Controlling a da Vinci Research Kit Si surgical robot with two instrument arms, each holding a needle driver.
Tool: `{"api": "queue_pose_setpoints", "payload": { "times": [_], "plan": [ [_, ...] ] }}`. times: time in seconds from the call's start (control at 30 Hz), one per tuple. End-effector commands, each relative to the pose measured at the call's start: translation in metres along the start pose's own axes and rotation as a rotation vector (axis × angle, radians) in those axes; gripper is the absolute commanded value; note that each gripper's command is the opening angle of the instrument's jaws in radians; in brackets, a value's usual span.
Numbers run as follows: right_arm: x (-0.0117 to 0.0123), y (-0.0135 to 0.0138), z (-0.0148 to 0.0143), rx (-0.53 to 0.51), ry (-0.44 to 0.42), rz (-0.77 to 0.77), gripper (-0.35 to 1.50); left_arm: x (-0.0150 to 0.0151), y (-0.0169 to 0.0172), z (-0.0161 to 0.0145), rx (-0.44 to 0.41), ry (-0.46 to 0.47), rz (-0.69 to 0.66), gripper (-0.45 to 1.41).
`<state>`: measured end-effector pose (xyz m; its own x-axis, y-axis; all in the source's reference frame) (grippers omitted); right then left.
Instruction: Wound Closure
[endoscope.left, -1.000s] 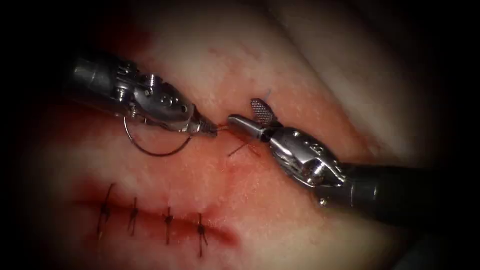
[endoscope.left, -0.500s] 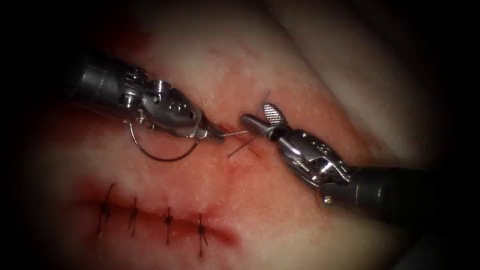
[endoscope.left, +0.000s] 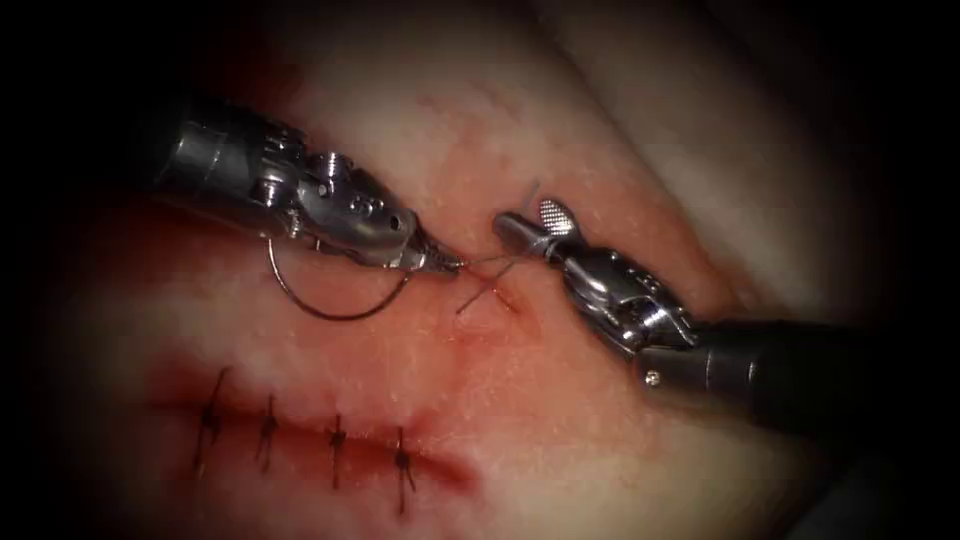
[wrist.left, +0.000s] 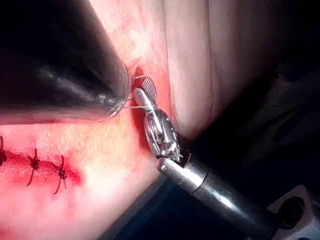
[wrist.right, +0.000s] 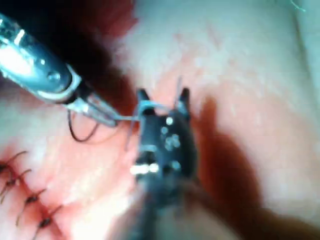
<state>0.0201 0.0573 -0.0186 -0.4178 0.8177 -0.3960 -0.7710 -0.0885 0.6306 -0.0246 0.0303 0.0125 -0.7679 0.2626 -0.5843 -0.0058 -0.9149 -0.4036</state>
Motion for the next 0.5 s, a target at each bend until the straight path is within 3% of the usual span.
{"api": "queue_pose_setpoints", "payload": {
  "times": [0.03,0.2,0.27,0.3,0.33,0.5],
  "plan": [
    [-0.0005,0.0003,0.0010,-0.002,0.004,0.000,0.61,0.0001,-0.0001,0.0007,-0.001,0.001,0.002,-0.35],
    [-0.0007,0.0012,0.0022,-0.008,0.004,-0.005,0.56,0.0000,-0.0001,0.0007,-0.001,0.001,0.002,-0.35],
    [-0.0006,0.0013,0.0026,0.003,-0.008,-0.001,0.19,-0.0001,-0.0002,0.0007,-0.005,0.002,-0.003,-0.35],
    [-0.0006,0.0012,0.0028,0.005,-0.014,-0.001,-0.15,-0.0002,-0.0004,0.0007,0.001,0.001,-0.002,-0.35],
    [-0.0005,0.0012,0.0028,0.007,-0.016,-0.001,-0.35,-0.0003,-0.0006,0.0007,0.000,0.001,-0.007,-0.35],
    [0.0002,0.0002,0.0017,-0.009,-0.043,-0.033,-0.35,-0.0015,-0.0024,0.0005,0.006,-0.002,-0.026,-0.35]
  ]
}}
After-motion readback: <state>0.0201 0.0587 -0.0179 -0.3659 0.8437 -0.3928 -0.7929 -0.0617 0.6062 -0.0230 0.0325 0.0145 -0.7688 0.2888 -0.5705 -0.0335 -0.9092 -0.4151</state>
